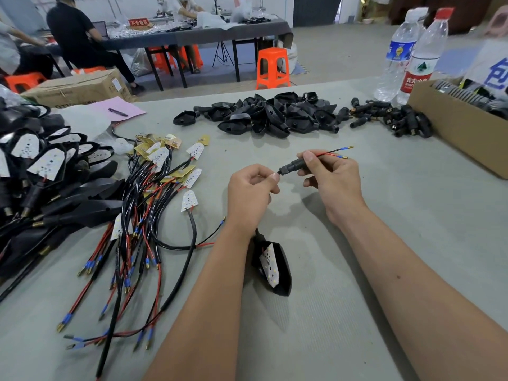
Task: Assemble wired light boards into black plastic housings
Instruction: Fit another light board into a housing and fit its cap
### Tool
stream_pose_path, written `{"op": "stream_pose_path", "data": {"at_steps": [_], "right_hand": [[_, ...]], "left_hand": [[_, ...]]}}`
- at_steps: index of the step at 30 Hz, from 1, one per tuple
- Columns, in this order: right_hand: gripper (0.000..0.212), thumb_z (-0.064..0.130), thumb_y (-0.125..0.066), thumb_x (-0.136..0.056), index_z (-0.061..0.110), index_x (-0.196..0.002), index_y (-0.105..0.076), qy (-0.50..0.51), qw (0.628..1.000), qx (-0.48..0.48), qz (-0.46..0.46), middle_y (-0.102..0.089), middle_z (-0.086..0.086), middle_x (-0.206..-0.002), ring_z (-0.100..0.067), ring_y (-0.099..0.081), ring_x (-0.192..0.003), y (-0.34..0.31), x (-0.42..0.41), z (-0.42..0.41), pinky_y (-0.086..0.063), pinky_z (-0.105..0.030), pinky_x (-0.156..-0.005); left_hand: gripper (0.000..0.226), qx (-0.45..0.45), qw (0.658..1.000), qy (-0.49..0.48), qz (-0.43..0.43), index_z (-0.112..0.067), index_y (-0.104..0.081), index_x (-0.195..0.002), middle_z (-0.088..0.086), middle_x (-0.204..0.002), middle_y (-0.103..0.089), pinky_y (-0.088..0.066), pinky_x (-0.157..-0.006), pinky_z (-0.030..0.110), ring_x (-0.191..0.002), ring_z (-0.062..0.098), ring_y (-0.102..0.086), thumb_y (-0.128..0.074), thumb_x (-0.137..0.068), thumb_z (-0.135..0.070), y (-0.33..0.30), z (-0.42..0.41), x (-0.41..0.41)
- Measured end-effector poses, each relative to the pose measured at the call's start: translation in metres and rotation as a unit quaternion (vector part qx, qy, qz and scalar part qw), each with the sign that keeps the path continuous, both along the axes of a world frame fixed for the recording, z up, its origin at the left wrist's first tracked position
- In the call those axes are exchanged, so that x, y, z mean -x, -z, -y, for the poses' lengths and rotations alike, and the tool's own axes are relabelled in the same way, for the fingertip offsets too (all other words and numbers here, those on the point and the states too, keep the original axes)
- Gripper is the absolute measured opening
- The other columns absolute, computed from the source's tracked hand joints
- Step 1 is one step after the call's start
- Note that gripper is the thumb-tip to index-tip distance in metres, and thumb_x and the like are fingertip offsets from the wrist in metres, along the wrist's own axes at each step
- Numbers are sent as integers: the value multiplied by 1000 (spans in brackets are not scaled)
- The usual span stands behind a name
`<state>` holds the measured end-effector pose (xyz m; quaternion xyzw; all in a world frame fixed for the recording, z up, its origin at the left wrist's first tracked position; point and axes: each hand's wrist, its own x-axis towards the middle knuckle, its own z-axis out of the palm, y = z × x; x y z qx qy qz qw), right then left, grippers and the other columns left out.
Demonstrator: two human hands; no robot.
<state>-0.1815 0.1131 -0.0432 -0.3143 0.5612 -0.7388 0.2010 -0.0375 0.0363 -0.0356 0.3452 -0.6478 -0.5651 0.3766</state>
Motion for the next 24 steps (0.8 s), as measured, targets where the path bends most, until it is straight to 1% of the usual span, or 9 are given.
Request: {"op": "stream_pose_path", "data": {"at_steps": [2, 5, 8, 10, 14, 16, 19, 21, 24], "right_hand": [[14, 15, -67, -99, 10, -91, -78, -2, 1000, 2, 2, -76, -6, -83, -14, -66, -66, -1, 0, 0, -53, -23, -56], [23, 23, -67, -100, 6, -86, -75, 30, 999, -17, 15, -71, -6, -70, -14, -59, -55, -1, 1, 0, -48, -24, -48], [30, 30, -68, -99, 8, -79, -71, 55, 998, -38, 10, -66, -3, -61, -14, -54, -49, 0, 1, 1, -42, -24, -43], [30, 33, -69, -99, 11, -78, -71, 64, 997, -47, 9, -63, 0, -58, -14, -51, -49, 1, 1, 1, -40, -22, -44], [23, 26, -66, -101, 11, -86, -74, 35, 999, -32, 9, -65, 2, -63, -11, -54, -55, -1, -2, 0, -43, -21, -49], [19, 18, -64, -102, 7, -92, -76, -4, 1000, -17, 6, -71, -2, -73, -12, -58, -62, -3, -4, 0, -48, -23, -53], [18, 14, -63, -102, 5, -97, -77, -43, 999, -15, 13, -75, -8, -83, -13, -61, -67, -4, -4, -3, -51, -23, -57], [21, 16, -62, -103, 5, -96, -77, -41, 999, -22, 23, -72, -7, -78, -13, -59, -64, -4, -2, -3, -50, -23, -55], [28, 28, -66, -101, 8, -83, -73, 6, 998, -56, 34, -65, -2, -63, -11, -53, -52, -3, 0, -1, -43, -22, -45]], "left_hand": [[20, 4, 1000, 23, 5, -12, -67, -73, -1, -58, -60, -32, -46, 18, -43, 8, -39, -67, -93, -8, -1, 0, -2], [17, 74, 996, 30, 35, -13, -68, -75, 2, -60, -64, -39, -54, 24, -48, 6, -49, -70, -91, -10, -3, -6, -1], [15, 132, 990, 12, 48, -17, -69, -75, 1, -64, -68, -55, -63, 35, -60, 19, -64, -72, -88, -11, -2, -9, 0], [17, 161, 984, 7, 71, -21, -69, -73, -1, -66, -69, -57, -69, 40, -69, 26, -67, -73, -87, -13, -2, -10, 0], [17, 153, 984, -6, 88, -20, -69, -73, -2, -65, -70, -54, -67, 31, -71, 22, -68, -72, -88, -12, -2, -10, 1], [16, 123, 988, -31, 83, -17, -69, -75, -4, -62, -69, -48, -61, 25, -64, 16, -65, -70, -90, -14, -1, -8, 0], [15, 81, 994, -30, 72, -12, -70, -78, -4, -59, -66, -43, -60, 27, -52, 8, -54, -68, -93, -13, -2, -4, -1], [15, 84, 994, -11, 66, -12, -69, -77, 0, -60, -66, -43, -61, 27, -51, 6, -54, -69, -92, -12, -3, -3, -2], [17, 145, 987, -10, 75, -17, -67, -73, 2, -62, -67, -49, -60, 22, -58, 10, -62, -70, -89, -12, -2, -8, 0]]}}
